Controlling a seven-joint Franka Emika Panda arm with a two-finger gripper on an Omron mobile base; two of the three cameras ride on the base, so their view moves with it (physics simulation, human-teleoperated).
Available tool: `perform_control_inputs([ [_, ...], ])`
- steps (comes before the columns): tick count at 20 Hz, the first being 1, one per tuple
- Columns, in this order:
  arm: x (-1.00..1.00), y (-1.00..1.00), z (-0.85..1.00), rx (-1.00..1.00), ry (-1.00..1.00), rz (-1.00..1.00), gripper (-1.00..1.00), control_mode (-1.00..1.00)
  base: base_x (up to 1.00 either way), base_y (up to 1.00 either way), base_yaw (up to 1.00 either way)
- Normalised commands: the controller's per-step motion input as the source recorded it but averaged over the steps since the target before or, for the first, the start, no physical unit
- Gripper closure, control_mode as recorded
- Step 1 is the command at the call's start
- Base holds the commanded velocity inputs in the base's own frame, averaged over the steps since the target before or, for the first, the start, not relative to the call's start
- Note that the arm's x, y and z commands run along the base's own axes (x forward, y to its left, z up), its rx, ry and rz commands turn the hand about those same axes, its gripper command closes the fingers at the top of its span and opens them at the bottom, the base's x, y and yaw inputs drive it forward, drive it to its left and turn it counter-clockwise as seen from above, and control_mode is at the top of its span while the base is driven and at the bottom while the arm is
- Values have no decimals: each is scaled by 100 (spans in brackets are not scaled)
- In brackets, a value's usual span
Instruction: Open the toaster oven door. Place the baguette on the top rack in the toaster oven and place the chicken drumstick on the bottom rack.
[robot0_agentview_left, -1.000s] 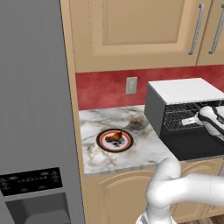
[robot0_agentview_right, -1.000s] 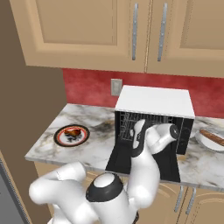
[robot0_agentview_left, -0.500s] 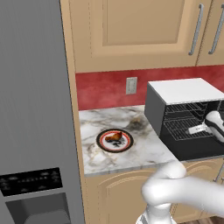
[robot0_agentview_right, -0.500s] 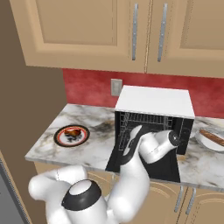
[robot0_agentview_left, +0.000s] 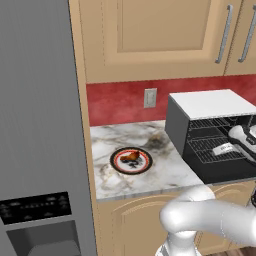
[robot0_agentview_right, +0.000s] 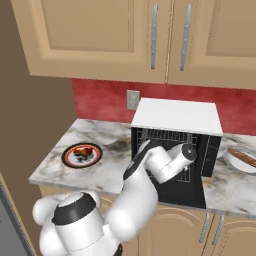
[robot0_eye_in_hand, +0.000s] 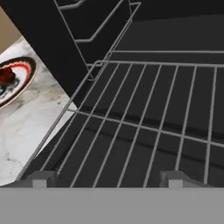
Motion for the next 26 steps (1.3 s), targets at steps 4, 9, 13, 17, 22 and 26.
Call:
perform_control_inputs([
  [4,-64,3,82,2,2,0,-100,-100,0,0,0],
  [9,-100,66,96,0,0,-1,-100,-100,0,0,0],
  [13,-84,96,32,-1,8,-8,-100,-100,0,0,0],
  [17,-54,100,1,0,13,-16,-100,-100,0,0,0],
  [22,-9,92,20,0,16,-14,-100,-100,0,0,0],
  [26,16,75,51,0,19,-12,-100,-100,0,0,0],
])
